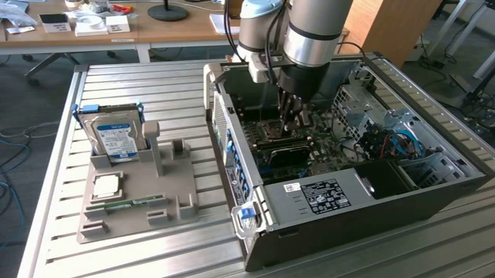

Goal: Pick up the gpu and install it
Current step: 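Press down on the gpu until it lock into place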

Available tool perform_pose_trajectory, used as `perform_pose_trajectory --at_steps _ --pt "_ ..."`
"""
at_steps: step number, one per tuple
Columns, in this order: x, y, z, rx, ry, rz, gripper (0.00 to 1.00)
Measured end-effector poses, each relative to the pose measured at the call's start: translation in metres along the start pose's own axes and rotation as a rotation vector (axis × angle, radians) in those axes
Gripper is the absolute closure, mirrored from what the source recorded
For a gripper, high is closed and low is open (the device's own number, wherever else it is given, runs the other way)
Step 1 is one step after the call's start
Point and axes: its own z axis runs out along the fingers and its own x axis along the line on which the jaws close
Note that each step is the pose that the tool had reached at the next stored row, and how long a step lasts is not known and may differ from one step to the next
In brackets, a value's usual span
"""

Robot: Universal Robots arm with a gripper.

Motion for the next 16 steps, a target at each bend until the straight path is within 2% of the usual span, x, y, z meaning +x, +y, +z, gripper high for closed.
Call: perform_pose_trajectory --at_steps 5,16 --pt "0.0067 -0.0007 0.0012 -0.0006 -0.0002 0.001 0.89" --pt "0.007 -0.0014 0.007 -0.0017 -0.001 0.006 0.89"
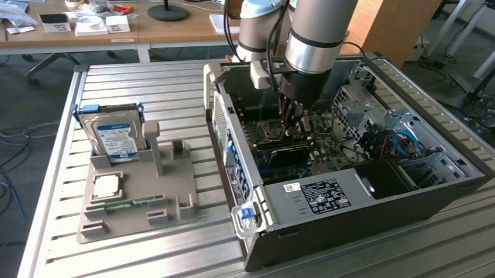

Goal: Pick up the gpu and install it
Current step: 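Press down on the gpu until it lock into place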

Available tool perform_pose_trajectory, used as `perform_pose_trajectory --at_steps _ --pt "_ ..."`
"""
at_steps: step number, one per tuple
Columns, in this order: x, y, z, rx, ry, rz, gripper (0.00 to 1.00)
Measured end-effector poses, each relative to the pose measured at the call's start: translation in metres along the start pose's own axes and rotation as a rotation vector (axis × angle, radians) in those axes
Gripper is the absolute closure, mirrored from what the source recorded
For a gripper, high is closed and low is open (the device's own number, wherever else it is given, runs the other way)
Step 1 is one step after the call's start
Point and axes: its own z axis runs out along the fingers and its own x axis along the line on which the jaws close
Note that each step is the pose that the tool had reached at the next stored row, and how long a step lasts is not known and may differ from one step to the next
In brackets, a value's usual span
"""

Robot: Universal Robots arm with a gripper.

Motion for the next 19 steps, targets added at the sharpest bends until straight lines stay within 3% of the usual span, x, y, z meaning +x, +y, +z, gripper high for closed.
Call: perform_pose_trajectory --at_steps 19 --pt "0.0 0.0003 0.0143 -0.0003 0.0007 0.0 0.89"
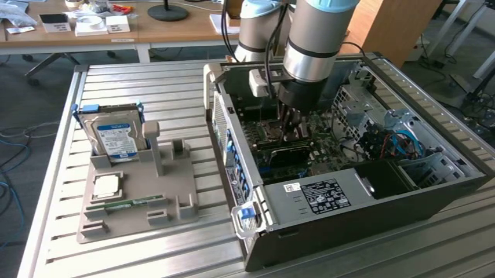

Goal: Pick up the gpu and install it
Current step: 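Press down on the gpu until it lock into place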

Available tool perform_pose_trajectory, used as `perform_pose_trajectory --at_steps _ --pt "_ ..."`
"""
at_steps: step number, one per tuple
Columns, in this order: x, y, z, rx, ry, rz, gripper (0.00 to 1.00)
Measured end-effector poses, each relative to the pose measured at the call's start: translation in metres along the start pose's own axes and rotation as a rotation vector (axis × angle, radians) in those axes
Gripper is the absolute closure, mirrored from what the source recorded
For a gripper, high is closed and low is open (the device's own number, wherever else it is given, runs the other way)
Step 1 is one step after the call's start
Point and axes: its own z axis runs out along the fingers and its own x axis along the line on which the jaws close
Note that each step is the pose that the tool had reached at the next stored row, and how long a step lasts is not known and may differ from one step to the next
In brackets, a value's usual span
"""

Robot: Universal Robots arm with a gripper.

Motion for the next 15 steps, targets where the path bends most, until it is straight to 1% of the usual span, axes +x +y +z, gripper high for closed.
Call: perform_pose_trajectory --at_steps 5,15 --pt "0.0 0.0 0.0028 0.0001 -0.0003 0.0 0.89" --pt "0.0 -0.0004 0.0037 0.0001 -0.0004 0.0 0.89"
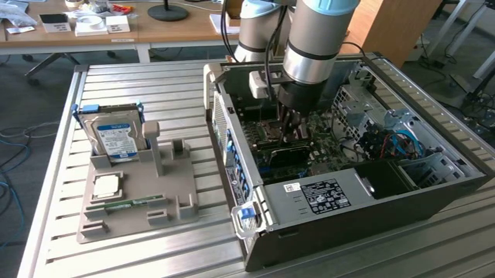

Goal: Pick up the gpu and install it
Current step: 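Press down on the gpu until it lock into place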

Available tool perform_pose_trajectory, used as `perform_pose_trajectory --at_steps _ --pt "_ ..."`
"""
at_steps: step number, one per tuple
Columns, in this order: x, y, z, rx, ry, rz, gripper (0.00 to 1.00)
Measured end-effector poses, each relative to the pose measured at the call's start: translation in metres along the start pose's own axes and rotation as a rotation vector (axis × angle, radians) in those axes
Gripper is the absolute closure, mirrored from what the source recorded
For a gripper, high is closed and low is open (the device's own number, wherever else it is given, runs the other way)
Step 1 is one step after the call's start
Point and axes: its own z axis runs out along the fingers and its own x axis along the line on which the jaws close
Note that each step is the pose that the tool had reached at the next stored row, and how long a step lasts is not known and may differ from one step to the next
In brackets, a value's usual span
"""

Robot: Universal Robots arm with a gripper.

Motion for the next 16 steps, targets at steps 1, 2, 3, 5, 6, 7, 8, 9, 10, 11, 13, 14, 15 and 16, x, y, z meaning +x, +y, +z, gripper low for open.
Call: perform_pose_trajectory --at_steps 1,2,3,5,6,7,8,9,10,11,13,14,15,16 --pt "0.0 0.0 0.0007 0.0002 -0.0003 0.0 0.89" --pt "0.0001 0.0 0.003 0.0 0.0 0.0 0.89" --pt "0.0001 0.0 0.004 0.0 0.0 0.0 0.89" --pt "0.0001 0.0001 0.0062 0.0 -0.0001 0.0 0.89" --pt "0.0002 0.0001 0.0068 0.0 0.0 0.0 0.89" --pt "0.0002 0.0001 0.0068 -0.0001 0.0002 0.0 0.89" --pt "0.0002 0.0001 0.0068 -0.0001 0.0002 0.0 0.89" --pt "0.0002 0.0001 0.0068 -0.0001 0.0003 0.0 0.89" --pt "0.0001 0.0001 0.0076 0.0001 -0.0001 0.0 0.89" --pt "0.0002 0.0001 0.0081 -0.0001 0.0004 0.0 0.89" --pt "0.0003 0.0002 0.0089 -0.0004 0.0012 0.0 0.89" --pt "0.0003 0.0001 0.009 -0.0004 0.001 0.0 0.89" --pt "0.0003 0.0002 0.0092 -0.0003 0.0007 0.0 0.89" --pt "0.0002 0.0001 0.0093 -0.0001 0.0003 0.0 0.89"
